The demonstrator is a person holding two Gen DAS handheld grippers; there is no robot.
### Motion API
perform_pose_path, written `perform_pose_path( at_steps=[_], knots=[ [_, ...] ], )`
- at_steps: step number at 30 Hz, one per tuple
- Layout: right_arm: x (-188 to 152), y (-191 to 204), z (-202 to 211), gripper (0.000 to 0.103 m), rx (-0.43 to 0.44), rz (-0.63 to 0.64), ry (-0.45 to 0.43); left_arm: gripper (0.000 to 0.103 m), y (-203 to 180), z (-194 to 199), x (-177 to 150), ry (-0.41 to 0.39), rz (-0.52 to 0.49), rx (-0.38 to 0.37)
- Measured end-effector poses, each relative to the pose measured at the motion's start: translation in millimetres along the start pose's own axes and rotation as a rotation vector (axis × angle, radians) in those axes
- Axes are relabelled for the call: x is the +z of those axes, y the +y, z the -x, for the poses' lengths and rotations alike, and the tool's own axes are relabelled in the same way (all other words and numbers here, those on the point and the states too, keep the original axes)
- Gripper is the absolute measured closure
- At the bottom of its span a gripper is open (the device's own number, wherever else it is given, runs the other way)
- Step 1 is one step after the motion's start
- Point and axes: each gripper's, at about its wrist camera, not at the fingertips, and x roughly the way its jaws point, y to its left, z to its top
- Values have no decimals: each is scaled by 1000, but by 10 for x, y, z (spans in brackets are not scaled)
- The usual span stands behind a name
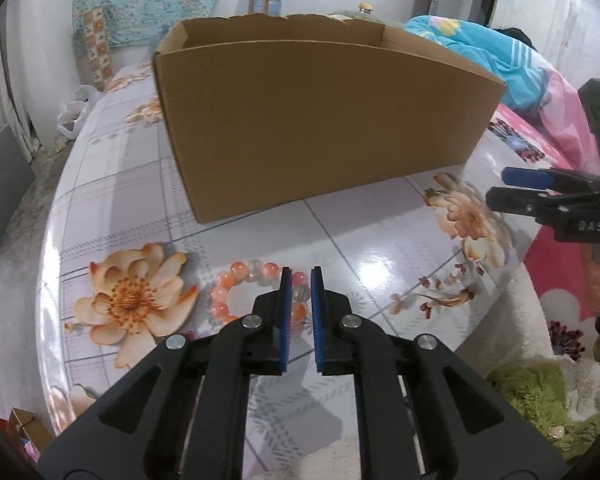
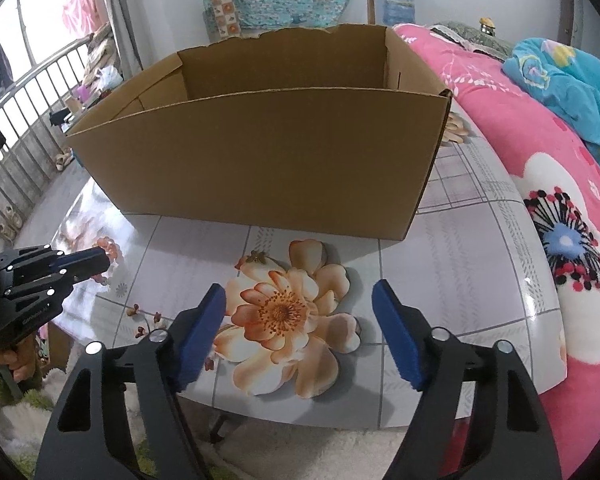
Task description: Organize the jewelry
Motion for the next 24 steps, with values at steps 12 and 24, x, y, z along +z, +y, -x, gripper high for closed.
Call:
perform_pose_path(
  at_steps=[12,24],
  knots=[
    [93,136,-155,58,14,91,18,95,-8,-44,24,3,5,-4],
    [203,282,-350,72,33,173,31,95,19,-87,31,13,14,-3]
  ],
)
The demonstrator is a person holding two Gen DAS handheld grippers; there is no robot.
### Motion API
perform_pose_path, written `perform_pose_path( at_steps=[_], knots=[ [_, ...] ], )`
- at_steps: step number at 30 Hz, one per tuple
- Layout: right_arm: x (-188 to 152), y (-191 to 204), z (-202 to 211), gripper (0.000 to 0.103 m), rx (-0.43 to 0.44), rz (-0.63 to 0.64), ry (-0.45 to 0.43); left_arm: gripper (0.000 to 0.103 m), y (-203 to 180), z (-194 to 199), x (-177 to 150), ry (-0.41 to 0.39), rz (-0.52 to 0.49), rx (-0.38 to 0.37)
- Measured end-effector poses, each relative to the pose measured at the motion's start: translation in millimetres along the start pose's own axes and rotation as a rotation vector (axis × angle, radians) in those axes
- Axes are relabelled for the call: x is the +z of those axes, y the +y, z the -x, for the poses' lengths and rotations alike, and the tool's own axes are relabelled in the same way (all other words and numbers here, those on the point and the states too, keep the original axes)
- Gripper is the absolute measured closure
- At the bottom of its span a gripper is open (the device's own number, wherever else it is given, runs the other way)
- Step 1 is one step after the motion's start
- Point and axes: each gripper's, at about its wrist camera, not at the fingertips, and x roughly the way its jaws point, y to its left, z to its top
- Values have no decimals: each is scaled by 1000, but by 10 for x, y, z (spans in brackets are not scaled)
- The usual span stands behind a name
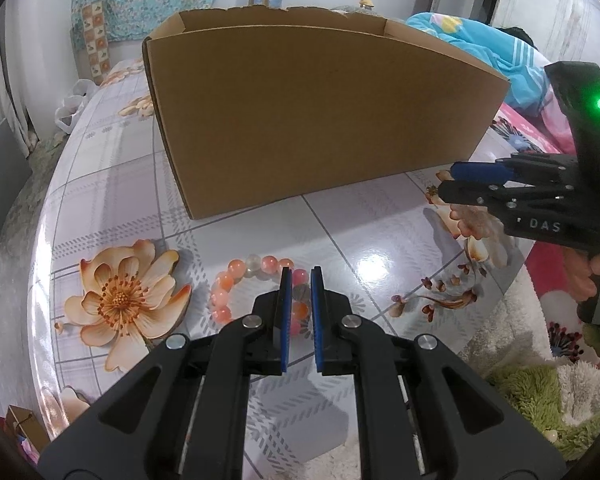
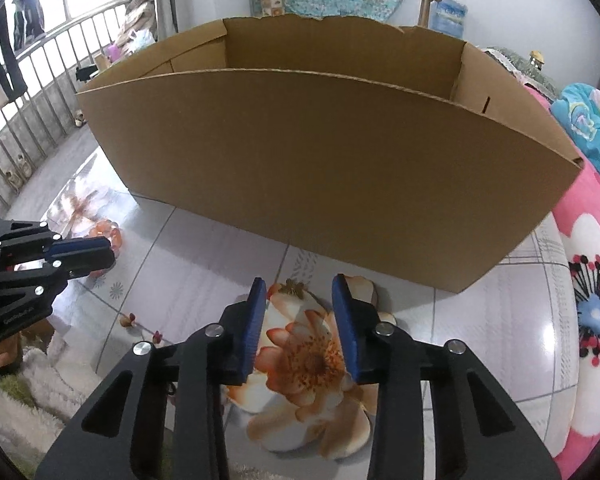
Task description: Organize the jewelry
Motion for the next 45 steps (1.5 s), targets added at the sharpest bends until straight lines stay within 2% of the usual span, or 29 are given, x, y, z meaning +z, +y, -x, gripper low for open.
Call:
perform_pose_path(
  at_steps=[6,12,15,32,39,45],
  knots=[
    [-18,5,-94,81,9,8,20,95,15,-14,-1,4,4,-1],
    [-6,3,-100,83,21,47,14,95,24,-27,9,5,1,-4],
    [-9,11,-110,90,49,58,20,95,20,-28,11,4,2,-4],
    [19,-53,-41,90,59,25,3,95,34,-15,8,-6,8,0],
    [-5,-117,133,90,73,-1,-29,95,44,73,-4,-33,10,6],
    [-2,-125,342,90,86,-12,-77,95,51,302,4,-81,13,15]
  ],
)
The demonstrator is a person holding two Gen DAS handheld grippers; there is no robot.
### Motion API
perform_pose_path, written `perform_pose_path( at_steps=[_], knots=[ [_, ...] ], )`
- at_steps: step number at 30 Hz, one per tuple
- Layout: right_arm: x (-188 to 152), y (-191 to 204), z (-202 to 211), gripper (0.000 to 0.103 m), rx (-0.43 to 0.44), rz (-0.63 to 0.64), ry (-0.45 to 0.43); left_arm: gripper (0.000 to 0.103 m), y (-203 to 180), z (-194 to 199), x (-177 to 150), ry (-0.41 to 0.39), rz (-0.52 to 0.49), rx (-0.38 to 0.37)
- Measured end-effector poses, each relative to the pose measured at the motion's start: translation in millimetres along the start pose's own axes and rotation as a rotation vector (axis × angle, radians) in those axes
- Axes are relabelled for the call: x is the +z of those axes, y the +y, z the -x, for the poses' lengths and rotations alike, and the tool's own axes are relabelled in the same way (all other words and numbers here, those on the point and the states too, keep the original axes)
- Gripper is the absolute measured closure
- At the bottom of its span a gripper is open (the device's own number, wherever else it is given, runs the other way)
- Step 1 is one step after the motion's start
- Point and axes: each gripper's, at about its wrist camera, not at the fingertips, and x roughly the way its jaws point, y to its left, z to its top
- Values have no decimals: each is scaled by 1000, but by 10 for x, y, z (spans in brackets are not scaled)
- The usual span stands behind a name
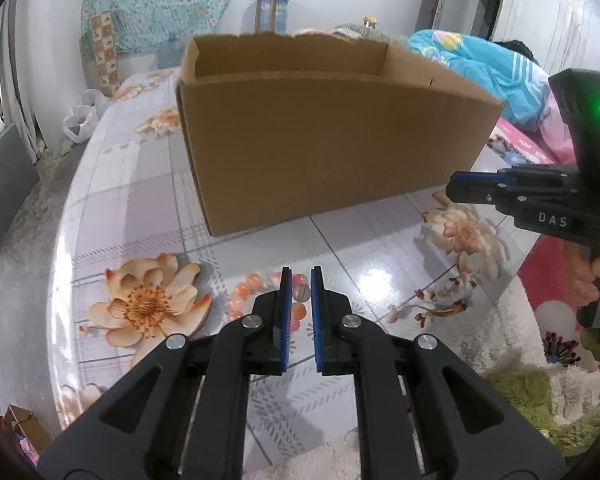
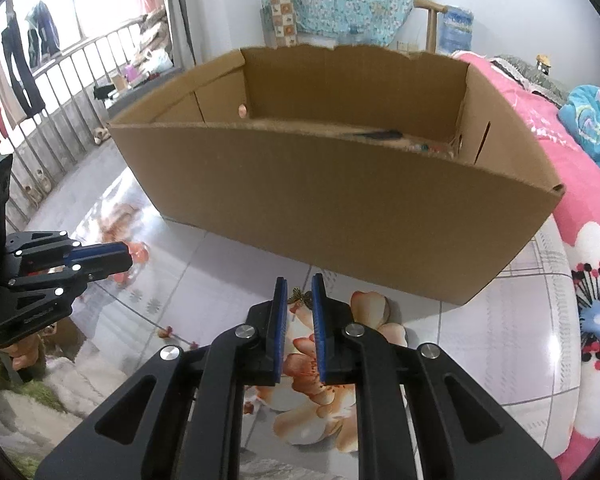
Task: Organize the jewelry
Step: 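Carry the bracelet and the right tool's item over the box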
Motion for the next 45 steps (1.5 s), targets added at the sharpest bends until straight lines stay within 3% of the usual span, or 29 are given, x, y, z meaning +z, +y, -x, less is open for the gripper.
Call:
perform_pose_path(
  at_steps=[19,32,45],
  knots=[
    [293,86,518,90,91,9,-165,95,10,720,222,-181,44,54],
    [529,122,805,90,146,15,-251,95,-90,1172,442,-314,30,24],
    [918,35,1055,90,185,26,-357,95,-29,1515,1046,-437,-23,7]
  ],
)
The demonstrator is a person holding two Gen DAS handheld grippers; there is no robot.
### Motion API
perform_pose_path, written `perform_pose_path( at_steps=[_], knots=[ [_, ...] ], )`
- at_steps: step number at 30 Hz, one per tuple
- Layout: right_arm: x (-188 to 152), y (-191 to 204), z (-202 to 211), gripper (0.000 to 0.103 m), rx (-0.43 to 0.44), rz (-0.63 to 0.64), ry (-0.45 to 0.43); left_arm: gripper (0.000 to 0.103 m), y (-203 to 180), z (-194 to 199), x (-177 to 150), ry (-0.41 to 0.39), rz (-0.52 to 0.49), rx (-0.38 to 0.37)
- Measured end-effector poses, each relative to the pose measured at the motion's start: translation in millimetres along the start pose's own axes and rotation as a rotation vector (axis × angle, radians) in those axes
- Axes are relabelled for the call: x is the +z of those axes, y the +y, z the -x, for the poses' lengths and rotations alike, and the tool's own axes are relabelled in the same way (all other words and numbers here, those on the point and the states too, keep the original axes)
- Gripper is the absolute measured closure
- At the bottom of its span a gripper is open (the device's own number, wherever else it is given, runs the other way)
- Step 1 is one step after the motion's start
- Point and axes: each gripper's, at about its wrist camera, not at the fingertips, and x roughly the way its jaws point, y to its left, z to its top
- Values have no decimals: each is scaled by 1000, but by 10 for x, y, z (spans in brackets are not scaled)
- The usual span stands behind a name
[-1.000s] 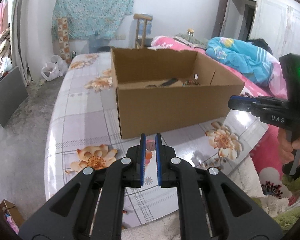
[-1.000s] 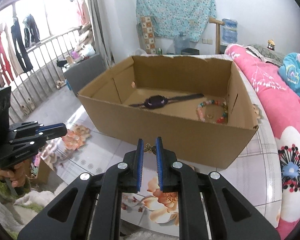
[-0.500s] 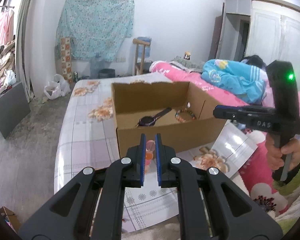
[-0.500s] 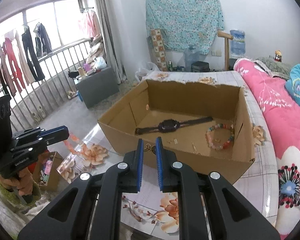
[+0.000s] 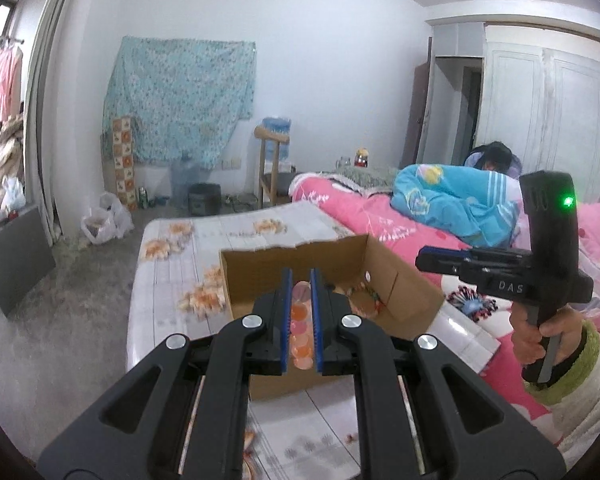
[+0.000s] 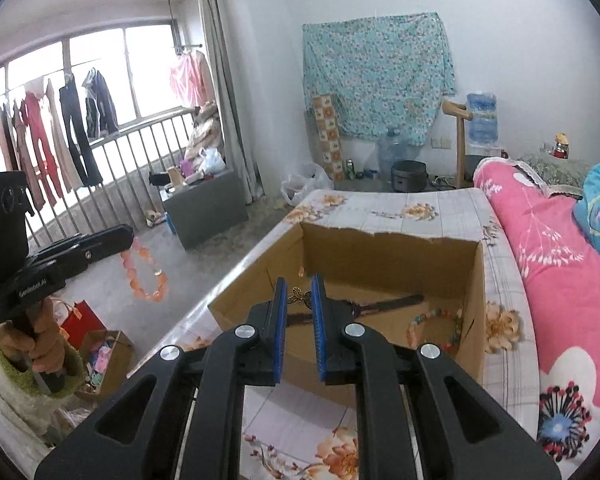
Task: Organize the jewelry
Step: 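Carry the bracelet and the right tool's item over the box, then open the left tool to drop the orange bead bracelet into the box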
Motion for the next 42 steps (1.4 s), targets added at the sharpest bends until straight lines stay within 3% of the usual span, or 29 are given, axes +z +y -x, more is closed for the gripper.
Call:
perform_pose_path(
  at_steps=[7,13,21,28,37,42],
  knots=[
    [178,-140,-95,90,17,-36,1,95,71,-186,310,-16,-11,-25],
    [280,-316,-260,90,27,-87,30,95,250,-477,432,54,28,-69],
    [311,-581,-497,90,30,-165,95,95,410,-990,357,210,89,-126],
    [274,-691,-556,90,29,-184,106,95,406,-1598,112,405,115,-141],
    [198,-831,-631,90,39,-216,134,95,232,-2206,-278,640,50,-122],
    [165,-877,-683,90,46,-227,151,95,158,-2376,-430,728,-7,-88]
  ],
)
